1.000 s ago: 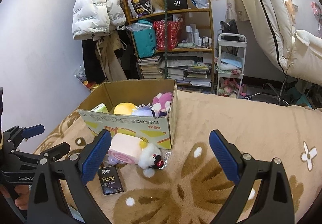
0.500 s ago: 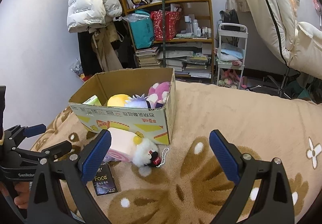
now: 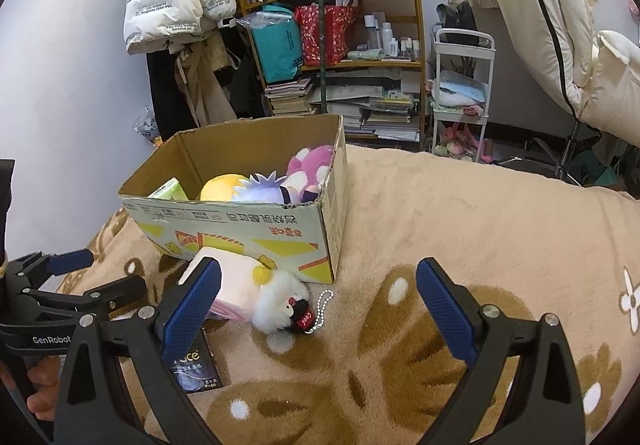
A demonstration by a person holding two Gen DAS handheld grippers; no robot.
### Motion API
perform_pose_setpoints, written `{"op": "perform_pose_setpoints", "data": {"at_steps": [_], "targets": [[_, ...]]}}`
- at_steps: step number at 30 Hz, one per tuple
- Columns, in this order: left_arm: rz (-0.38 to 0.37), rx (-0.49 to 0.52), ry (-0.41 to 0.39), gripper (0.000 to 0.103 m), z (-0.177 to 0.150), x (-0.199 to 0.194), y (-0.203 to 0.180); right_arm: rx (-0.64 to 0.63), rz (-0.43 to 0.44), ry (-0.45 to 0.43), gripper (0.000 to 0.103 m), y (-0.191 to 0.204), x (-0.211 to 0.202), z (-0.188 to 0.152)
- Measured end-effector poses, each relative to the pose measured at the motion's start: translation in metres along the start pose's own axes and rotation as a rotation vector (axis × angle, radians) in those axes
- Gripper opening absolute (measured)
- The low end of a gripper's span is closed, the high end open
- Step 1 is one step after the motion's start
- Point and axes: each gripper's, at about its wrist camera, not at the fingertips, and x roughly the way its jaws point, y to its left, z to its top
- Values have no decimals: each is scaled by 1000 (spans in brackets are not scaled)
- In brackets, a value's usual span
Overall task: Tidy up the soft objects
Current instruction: 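Withdraw both tools from the box and lower them toward the remaining items, then grasp the black Face tissue pack with the left tool while the right tool grasps the white fluffy plush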
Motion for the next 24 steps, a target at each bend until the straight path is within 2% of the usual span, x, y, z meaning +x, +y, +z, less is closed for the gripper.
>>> {"op": "perform_pose_setpoints", "data": {"at_steps": [24], "targets": [[-76,14,204,97,-16,50,-8,24,2,119,102,-12,52,-11]]}}
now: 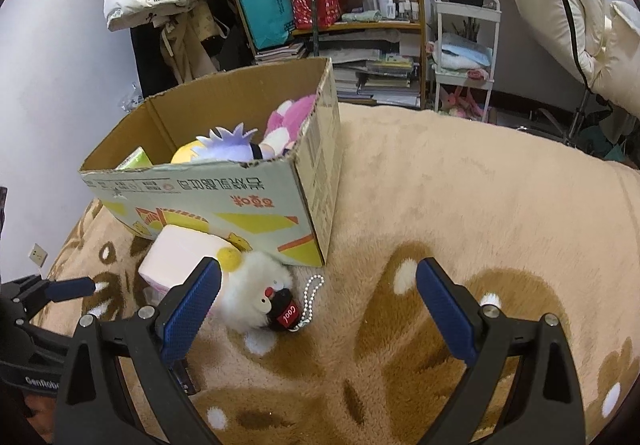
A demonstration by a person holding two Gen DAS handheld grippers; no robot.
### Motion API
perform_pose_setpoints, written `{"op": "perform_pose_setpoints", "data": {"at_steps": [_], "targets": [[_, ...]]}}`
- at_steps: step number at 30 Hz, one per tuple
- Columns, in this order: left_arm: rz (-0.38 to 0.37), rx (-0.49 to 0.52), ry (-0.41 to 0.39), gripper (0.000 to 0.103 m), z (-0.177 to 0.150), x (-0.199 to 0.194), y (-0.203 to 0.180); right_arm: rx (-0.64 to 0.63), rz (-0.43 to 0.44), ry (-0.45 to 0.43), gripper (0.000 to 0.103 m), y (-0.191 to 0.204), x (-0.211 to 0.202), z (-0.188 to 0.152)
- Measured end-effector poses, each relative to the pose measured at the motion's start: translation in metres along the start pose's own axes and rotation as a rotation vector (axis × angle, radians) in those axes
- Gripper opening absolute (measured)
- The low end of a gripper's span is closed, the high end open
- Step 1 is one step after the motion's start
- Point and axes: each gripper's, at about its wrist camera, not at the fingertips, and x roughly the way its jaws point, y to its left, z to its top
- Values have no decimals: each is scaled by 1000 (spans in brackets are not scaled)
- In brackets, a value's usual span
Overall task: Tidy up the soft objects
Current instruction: 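Grasp the black Face tissue pack with the left tool while the right tool grasps the white fluffy plush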
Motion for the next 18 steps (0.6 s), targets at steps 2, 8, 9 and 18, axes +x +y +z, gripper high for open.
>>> {"op": "perform_pose_setpoints", "data": {"at_steps": [2,8,9,18], "targets": [[-7,10,19,97,-1,4,-2,0,1,10,102,0,3,-1],[-15,30,71,97,-4,17,-7,-7,4,44,102,1,15,-4],[-17,30,81,97,-4,19,-8,-9,6,49,102,2,16,-4],[-13,38,156,97,-7,41,-17,-44,25,93,97,12,33,-10]]}}
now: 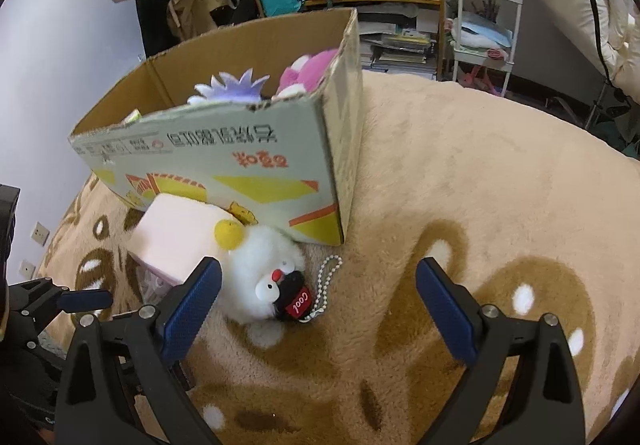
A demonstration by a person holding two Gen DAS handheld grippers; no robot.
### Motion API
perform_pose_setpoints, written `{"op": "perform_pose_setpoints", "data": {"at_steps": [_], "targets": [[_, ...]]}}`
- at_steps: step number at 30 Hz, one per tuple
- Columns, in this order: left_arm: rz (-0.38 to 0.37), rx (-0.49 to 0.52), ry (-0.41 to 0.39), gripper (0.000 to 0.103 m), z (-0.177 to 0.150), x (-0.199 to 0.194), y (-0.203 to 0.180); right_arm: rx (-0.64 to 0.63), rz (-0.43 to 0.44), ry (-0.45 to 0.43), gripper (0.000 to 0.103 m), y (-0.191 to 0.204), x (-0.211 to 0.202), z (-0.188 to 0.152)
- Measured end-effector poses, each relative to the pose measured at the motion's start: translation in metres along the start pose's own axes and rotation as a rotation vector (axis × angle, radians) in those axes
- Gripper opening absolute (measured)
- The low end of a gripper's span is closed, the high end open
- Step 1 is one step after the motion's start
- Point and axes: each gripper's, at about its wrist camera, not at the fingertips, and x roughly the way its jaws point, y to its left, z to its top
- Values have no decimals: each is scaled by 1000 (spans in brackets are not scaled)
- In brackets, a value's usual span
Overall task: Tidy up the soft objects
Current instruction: 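Grasp the black Face tissue pack with the left tool while the right tool grasps the white fluffy plush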
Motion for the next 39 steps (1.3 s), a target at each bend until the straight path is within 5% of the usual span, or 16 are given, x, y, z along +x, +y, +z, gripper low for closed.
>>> {"op": "perform_pose_setpoints", "data": {"at_steps": [12,27,29,39], "targets": [[9,-7,49,97,-3,21,-19,11,42,59,88,-1,15,-3],[-46,17,47,47,-22,15,-29,-21,82,71,74,10,21,-4],[-49,26,38,39,-24,11,-32,-21,98,77,64,10,24,-3],[-60,32,23,33,-26,2,-28,-24,104,109,40,16,39,-2]]}}
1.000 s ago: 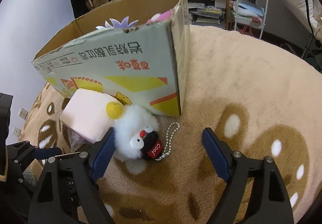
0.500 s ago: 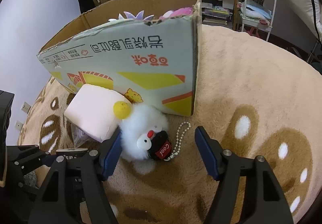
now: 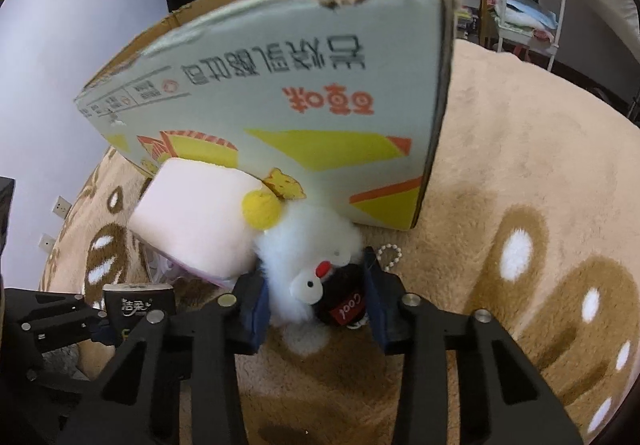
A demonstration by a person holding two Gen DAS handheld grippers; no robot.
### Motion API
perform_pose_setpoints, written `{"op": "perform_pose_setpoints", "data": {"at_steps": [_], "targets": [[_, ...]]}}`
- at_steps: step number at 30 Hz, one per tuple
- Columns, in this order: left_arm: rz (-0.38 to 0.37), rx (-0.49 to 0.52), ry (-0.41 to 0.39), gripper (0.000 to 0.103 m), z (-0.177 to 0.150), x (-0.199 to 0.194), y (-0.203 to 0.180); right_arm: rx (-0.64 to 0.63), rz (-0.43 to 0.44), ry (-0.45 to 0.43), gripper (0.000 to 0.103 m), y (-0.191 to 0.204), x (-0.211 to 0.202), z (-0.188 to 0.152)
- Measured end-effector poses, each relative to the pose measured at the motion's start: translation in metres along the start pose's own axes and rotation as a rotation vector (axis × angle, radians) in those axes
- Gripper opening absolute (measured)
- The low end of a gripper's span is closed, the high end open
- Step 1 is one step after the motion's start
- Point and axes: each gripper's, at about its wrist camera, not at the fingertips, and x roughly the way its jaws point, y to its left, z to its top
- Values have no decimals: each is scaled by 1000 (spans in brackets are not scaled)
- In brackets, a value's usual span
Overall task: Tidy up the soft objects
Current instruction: 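Grasp the black Face tissue pack with the left tool while the right tool grasps the white fluffy plush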
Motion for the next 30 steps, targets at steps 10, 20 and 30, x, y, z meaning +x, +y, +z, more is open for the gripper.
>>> {"op": "perform_pose_setpoints", "data": {"at_steps": [10,20,30], "targets": [[-12,-13,-14,32,7,-14,20,12,4,-18,37,-1,-7,-5],[17,-47,-59,32,8,-35,39,1,-11,-34,37,0,-27,-15],[50,-35,-183,26,2,-73,53,-5,-40,-109,36,11,-58,-18]]}}
